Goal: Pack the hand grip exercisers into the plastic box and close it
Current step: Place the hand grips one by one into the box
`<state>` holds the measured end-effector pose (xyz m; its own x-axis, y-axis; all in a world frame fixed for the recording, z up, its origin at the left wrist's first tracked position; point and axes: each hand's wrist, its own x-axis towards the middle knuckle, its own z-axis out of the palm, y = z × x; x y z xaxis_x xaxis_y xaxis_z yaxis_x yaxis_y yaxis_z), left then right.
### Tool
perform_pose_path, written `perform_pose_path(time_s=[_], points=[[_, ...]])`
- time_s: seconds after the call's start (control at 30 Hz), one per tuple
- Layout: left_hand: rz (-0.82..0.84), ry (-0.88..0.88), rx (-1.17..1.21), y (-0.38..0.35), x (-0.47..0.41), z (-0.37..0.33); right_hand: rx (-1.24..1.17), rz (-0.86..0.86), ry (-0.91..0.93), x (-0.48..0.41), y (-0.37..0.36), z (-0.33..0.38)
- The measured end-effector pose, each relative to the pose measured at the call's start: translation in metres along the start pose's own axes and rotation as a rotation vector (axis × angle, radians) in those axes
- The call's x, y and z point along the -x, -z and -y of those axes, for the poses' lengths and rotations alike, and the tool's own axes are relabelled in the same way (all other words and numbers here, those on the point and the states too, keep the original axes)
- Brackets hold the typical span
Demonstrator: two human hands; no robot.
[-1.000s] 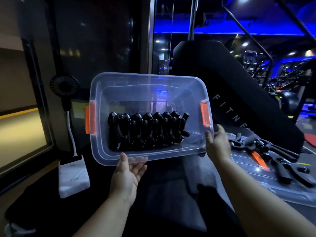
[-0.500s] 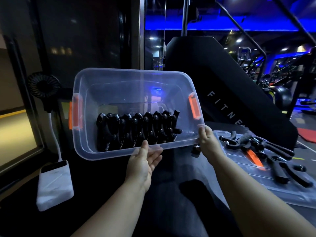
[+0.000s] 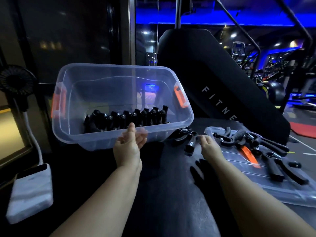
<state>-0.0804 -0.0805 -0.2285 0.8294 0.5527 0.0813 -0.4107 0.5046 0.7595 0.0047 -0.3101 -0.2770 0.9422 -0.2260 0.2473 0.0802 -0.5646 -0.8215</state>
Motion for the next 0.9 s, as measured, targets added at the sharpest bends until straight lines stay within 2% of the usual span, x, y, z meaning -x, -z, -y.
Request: perform_pose_path(time_s=[0.23, 0.4, 0.6, 0.9], points=[[0.018, -0.038, -0.013, 0.003, 0.003, 0.004, 0.273, 0.164, -0.018, -0.021, -0.026, -0.008], [0.029, -0.046, -0.029, 0.007, 0.007, 0.007, 0.551, 0.214, -0.02, -0.029, -0.035, -0.006], [0.045, -0.03, -0.039, 0.007, 0.007, 0.002, 0.633, 0.237, -0.001, -0.027, -0.032, 0.002], [0.063, -0.003, -0.044, 0.009, 0.011, -0.002, 0.63, 0.27, 0.011, -0.011, -0.013, 0.014]])
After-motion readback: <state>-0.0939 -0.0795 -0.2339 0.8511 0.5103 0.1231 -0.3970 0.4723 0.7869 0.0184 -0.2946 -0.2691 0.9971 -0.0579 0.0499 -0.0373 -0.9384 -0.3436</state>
